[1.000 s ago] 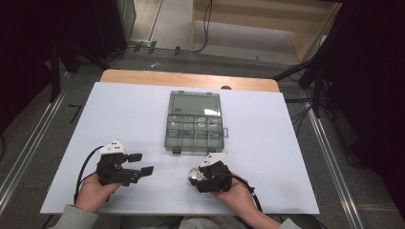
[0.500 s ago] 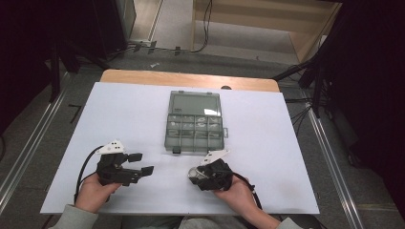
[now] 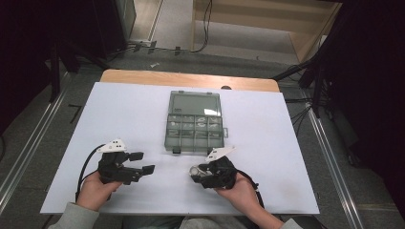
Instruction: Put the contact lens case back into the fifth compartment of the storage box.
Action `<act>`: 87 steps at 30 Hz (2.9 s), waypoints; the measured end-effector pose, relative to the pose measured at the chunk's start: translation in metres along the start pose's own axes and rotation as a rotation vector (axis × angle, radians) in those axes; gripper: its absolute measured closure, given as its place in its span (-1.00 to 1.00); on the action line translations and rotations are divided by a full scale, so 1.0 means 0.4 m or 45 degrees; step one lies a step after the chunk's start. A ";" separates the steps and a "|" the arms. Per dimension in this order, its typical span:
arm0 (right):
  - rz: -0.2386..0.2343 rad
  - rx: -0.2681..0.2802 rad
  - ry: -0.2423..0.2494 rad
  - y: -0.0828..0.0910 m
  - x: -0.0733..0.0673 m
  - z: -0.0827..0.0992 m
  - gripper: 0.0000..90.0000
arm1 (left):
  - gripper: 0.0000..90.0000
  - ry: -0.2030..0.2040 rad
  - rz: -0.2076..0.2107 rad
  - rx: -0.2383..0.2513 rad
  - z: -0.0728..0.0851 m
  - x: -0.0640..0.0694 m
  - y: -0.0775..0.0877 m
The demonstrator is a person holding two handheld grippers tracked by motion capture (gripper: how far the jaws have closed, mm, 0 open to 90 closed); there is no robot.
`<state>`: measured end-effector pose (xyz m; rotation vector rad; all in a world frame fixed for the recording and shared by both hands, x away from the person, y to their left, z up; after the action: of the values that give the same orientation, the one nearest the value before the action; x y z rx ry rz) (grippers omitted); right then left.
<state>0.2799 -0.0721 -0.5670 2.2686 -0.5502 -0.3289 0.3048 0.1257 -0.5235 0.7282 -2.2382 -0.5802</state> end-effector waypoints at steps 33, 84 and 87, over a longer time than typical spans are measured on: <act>-0.051 0.132 -0.156 0.095 0.045 -0.032 0.04 | -0.44 -0.012 0.007 0.011 -0.024 -0.009 -0.023; -0.084 0.186 -0.132 0.060 0.105 -0.236 0.04 | -0.44 -0.014 -0.010 0.019 -0.025 -0.013 -0.020; -0.080 0.182 -0.125 0.054 0.109 -0.243 0.04 | -0.44 -0.013 -0.010 0.022 -0.026 -0.014 -0.017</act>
<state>0.3502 -0.0458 -0.4881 2.4210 -0.5697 -0.4471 0.3180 0.1225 -0.5234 0.7449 -2.2534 -0.5704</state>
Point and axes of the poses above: each handheld gripper's, and its own axes: y roughly backward along the jaws, z roughly out of its underside, x roughly to its right, the point moved 10 cm from there along -y, roughly forward along the jaws, and after that the axes turned 13 degrees about y, right-handed, at the moved point
